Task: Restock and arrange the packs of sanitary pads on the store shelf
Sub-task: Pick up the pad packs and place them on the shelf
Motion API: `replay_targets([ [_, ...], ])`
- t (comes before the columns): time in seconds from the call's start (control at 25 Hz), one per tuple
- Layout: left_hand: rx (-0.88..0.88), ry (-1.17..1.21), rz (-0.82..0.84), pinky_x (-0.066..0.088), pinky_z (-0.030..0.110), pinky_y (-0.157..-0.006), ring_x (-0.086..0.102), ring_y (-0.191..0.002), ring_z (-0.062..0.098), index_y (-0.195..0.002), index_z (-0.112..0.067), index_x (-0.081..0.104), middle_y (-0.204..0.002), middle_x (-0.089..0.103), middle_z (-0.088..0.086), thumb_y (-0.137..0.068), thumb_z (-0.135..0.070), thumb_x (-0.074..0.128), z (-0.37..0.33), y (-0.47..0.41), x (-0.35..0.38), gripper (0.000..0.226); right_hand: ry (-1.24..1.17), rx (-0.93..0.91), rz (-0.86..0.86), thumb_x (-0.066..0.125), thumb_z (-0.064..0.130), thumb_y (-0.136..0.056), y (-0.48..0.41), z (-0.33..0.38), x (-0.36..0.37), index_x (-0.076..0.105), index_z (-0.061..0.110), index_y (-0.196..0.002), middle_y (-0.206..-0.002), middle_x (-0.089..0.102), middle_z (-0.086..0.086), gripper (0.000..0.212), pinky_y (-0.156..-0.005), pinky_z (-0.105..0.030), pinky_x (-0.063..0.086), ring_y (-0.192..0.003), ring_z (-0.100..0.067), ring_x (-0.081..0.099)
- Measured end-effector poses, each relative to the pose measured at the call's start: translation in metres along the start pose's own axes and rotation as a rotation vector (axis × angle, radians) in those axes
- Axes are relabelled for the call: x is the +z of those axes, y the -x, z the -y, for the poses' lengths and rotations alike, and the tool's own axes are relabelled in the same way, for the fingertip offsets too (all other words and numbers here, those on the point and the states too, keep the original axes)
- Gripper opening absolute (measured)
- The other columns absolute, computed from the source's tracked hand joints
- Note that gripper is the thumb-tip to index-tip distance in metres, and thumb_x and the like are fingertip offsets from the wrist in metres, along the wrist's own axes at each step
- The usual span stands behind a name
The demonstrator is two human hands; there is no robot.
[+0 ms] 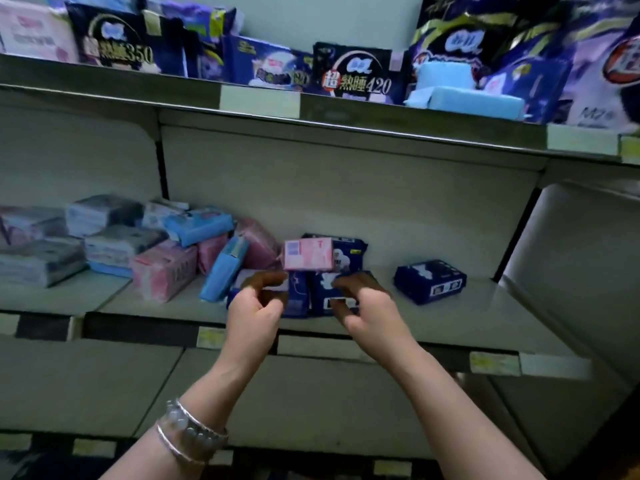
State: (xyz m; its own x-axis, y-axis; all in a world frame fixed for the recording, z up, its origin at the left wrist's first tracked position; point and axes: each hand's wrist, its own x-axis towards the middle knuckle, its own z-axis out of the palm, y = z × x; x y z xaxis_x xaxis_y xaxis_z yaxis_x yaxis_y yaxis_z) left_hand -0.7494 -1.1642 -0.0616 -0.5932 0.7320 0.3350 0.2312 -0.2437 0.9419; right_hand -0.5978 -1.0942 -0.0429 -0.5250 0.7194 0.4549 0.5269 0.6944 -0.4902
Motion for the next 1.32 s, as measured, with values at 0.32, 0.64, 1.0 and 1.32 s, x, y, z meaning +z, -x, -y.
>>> replay_targets([
  [0.32, -0.165, -0.403, 0.044, 0.042, 0.031, -0.087, 0.054, -0.106, 0.028, -0.116, -0.003, 0.056, -0.116, 0.055, 0.018, -0.081, -0.003, 0.063, 0.068, -0.072, -0.055, 0.035, 0.14, 0.091, 0.285, 0.063, 0.028, -0.088, -0.069, -0.011, 0.09, 0.032, 0.017, -0.142, -0.14, 0.037, -0.008, 0.063, -0.104, -0.03, 0.035, -0.126, -0.022, 0.038],
  [0.64, -0.298, -0.382, 0.228, 0.034, 0.033, -0.106, 0.041, -0.127, 0.025, -0.139, -0.007, 0.033, -0.142, 0.039, 0.012, -0.088, -0.01, 0.057, 0.073, -0.084, -0.043, 0.056, 0.574, -0.029, 0.325, 0.063, 0.025, -0.084, -0.084, -0.023, 0.122, 0.022, 0.017, -0.146, -0.143, 0.032, -0.012, 0.075, -0.105, -0.033, 0.026, -0.126, -0.027, 0.035],
  [1.0, -0.064, -0.12, 0.12, 0.043, 0.03, -0.1, 0.055, -0.109, 0.014, -0.127, -0.008, 0.046, -0.122, 0.056, 0.006, -0.079, 0.015, 0.054, 0.046, -0.079, -0.042, 0.055, 0.286, 0.05, 0.089, 0.068, 0.029, -0.079, -0.078, -0.019, 0.115, 0.033, 0.017, -0.14, -0.133, 0.047, -0.008, 0.071, -0.098, -0.027, 0.025, -0.119, -0.024, 0.041],
  [1.32, 0.007, 0.011, 0.152, 0.044, 0.02, -0.088, 0.047, -0.099, -0.002, -0.125, -0.036, 0.038, -0.113, 0.047, -0.019, -0.077, 0.015, 0.059, 0.001, -0.059, -0.042, 0.073, -0.462, 0.158, -0.046, 0.072, 0.007, -0.078, -0.057, 0.003, 0.028, 0.052, 0.024, -0.107, -0.098, 0.056, 0.012, 0.039, -0.067, -0.007, 0.048, -0.086, -0.001, 0.055],
])
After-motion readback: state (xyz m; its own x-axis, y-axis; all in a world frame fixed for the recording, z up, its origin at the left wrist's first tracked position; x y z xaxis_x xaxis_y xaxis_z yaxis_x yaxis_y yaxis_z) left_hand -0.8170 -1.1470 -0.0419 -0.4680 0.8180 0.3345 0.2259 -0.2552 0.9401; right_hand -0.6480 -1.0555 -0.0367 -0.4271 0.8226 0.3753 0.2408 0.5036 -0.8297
